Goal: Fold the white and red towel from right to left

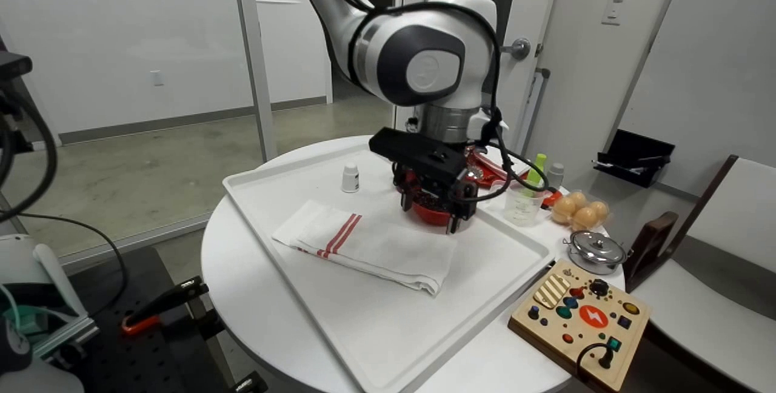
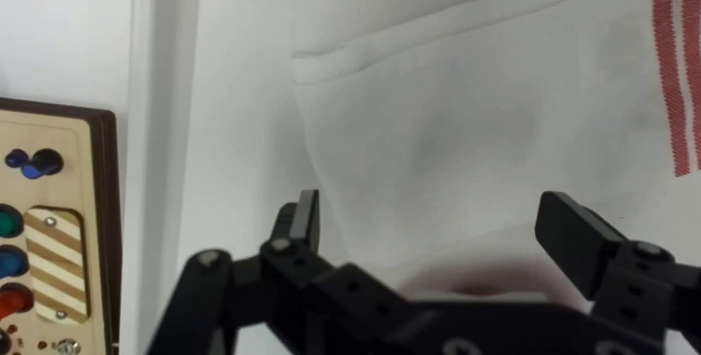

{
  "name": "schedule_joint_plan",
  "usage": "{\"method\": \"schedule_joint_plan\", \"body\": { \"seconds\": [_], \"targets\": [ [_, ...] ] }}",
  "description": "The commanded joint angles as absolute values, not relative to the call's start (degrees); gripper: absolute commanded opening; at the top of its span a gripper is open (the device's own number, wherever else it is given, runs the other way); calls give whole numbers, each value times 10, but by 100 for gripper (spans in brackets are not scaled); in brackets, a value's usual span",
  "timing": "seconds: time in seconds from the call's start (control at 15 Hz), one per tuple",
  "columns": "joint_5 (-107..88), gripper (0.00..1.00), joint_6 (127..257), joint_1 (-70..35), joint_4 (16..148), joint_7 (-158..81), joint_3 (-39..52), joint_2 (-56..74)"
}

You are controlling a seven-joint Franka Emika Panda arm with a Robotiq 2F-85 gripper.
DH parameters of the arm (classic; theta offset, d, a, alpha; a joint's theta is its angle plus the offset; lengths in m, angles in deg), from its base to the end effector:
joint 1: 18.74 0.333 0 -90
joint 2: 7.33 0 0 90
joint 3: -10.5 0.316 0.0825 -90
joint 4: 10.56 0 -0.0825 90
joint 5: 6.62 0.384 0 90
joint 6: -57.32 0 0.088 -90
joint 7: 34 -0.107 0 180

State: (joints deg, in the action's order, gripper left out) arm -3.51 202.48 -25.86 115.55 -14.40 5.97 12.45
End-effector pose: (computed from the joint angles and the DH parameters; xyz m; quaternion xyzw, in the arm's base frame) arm 0.5433 -0.1130 0.2232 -0.9988 -0.0492 0.0048 0.0034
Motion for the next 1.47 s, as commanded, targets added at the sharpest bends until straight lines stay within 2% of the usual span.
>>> {"method": "schedule_joint_plan", "body": {
  "seconds": [0.0, 0.67, 0.8, 1.33, 1.4],
  "targets": [
    [-39, 100, 2016, -285, 1079, -142, 69, 206],
    [-20, 100, 1974, -340, 1025, -111, 112, 274],
    [-18, 74, 1967, -347, 1022, -106, 118, 279],
    [-1, 12, 1951, -367, 1023, -71, 139, 276],
    [1, 9, 1949, -368, 1023, -68, 141, 275]
  ]
}}
